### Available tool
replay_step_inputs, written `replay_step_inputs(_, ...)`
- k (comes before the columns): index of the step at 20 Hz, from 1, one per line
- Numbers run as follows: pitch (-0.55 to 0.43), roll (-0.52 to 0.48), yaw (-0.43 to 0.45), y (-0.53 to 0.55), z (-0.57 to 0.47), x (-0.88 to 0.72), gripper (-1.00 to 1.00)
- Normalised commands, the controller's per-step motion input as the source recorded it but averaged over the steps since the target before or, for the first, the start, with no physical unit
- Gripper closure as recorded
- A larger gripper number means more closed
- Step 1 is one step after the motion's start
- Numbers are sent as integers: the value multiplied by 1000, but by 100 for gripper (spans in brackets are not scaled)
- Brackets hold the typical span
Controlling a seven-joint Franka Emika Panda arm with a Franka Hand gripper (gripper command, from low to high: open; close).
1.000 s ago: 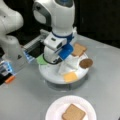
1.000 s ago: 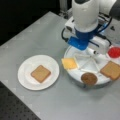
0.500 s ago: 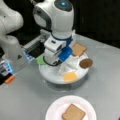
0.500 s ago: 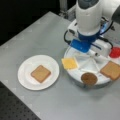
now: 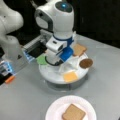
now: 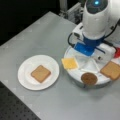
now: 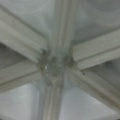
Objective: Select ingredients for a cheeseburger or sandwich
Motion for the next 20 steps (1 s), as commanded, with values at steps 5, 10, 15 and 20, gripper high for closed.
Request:
replay_step_inputs(5,-229,-30,-19,53,-143,-167,-100)
replay_step_inputs(10,-207,-24,-10,22,-142,-194,-100)
replay_step_inputs(15,-199,-16,-9,14,-136,-213,-100)
replay_step_inputs(20,-195,-10,-17,27,-114,-218,-100)
